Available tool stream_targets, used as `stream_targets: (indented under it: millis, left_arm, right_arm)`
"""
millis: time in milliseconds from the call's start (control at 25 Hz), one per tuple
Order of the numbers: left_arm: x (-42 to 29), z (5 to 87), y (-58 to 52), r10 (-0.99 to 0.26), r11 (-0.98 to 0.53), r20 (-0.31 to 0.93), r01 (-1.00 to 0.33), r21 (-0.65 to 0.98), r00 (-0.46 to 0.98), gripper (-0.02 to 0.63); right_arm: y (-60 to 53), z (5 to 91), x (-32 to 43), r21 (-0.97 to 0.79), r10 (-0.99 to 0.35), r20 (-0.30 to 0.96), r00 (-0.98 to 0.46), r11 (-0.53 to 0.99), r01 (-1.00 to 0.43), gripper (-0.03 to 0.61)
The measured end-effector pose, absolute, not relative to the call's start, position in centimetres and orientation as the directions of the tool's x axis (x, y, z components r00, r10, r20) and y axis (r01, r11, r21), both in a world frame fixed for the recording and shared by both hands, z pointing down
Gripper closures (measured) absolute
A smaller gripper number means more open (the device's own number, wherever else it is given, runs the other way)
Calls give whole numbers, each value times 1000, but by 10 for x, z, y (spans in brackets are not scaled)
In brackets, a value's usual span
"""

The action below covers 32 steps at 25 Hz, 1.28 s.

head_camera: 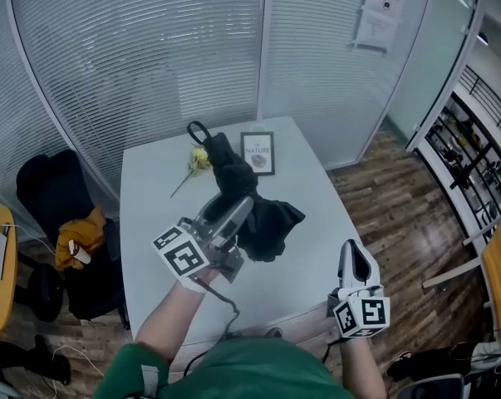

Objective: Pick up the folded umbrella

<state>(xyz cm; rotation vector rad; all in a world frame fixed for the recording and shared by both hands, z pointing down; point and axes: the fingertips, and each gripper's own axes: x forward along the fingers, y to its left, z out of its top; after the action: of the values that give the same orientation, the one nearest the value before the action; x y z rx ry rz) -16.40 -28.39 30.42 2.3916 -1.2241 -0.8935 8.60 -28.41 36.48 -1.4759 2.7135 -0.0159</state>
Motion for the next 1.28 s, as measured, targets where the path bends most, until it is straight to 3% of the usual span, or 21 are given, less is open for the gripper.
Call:
stream_targets:
  millis: [720,1280]
  left_arm:
    - [-175,343,-284,-854,-516,-331,-580,630,401,370]
    - [-175,343,-281,-857,-513,-324,-598,615,402,370]
  right_arm:
    - [-274,371,86,-6,-830,-10,-558,558,-830,575]
    - [-277,359,87,10,-840,-33,-542,542,-840,575]
